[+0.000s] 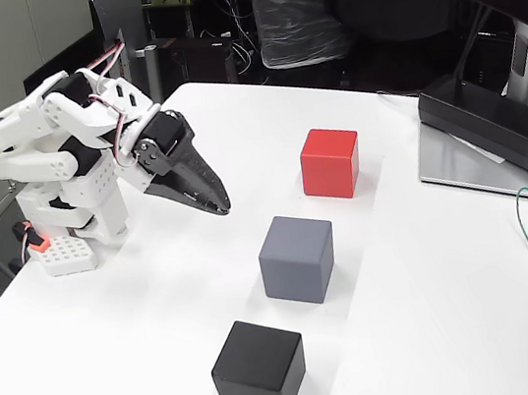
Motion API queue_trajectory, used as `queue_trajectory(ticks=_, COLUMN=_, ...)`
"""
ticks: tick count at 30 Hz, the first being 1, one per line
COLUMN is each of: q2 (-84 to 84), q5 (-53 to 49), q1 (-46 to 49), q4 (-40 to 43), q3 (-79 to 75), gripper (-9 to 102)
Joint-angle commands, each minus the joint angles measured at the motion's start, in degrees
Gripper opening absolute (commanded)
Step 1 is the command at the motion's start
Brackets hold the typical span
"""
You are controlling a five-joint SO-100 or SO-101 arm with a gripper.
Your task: Stack the three blocks in an ordered color.
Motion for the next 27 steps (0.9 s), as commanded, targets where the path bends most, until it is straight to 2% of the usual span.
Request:
queue_trajectory(ticks=1, q2=0.00, q5=-0.09, q1=-0.35, q4=-0.09, q3=-0.88, gripper=0)
queue_trajectory(ticks=5, q2=0.00, q5=-2.20, q1=-0.35, q4=-0.70, q3=-1.14, gripper=3)
queue_trajectory(ticks=10, q2=-0.09, q5=-6.59, q1=-0.44, q4=-0.26, q3=-3.52, gripper=15)
queue_trajectory(ticks=15, q2=-0.26, q5=-6.15, q1=-0.35, q4=0.09, q3=-10.02, gripper=26)
queue_trajectory(ticks=19, q2=-0.53, q5=-6.33, q1=-0.44, q4=0.97, q3=-17.31, gripper=27)
queue_trajectory(ticks=27, q2=-8.00, q5=-6.59, q1=-0.44, q4=11.16, q3=-31.73, gripper=28)
